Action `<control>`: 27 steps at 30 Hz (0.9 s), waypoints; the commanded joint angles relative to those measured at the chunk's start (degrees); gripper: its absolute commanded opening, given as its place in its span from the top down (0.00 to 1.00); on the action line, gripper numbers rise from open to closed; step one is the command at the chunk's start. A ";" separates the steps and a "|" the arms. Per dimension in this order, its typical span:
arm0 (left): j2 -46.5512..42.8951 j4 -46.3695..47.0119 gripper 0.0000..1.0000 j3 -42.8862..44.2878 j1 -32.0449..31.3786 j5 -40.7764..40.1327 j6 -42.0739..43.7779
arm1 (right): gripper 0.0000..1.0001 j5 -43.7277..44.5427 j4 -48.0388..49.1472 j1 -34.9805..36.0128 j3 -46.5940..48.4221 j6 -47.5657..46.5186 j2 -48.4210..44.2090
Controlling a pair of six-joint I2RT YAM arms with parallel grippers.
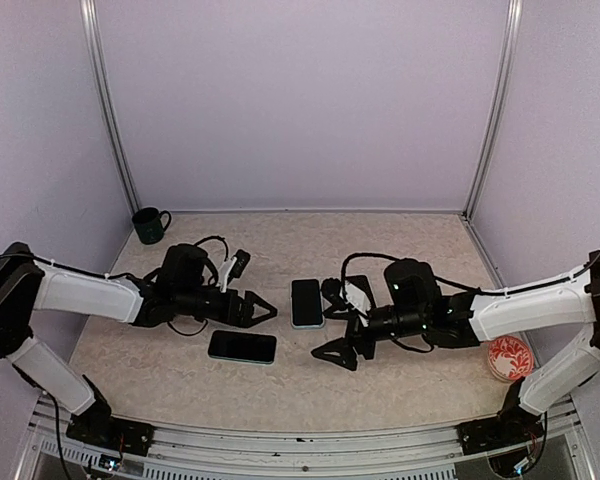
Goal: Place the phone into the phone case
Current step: Move the phone to the center of the board, then pick up the phone at the center of the board.
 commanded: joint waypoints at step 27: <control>-22.11 0.33 0.01 -18.99 7.30 -17.20 -18.60 | 0.01 5.13 6.98 4.12 23.61 -9.11 37.98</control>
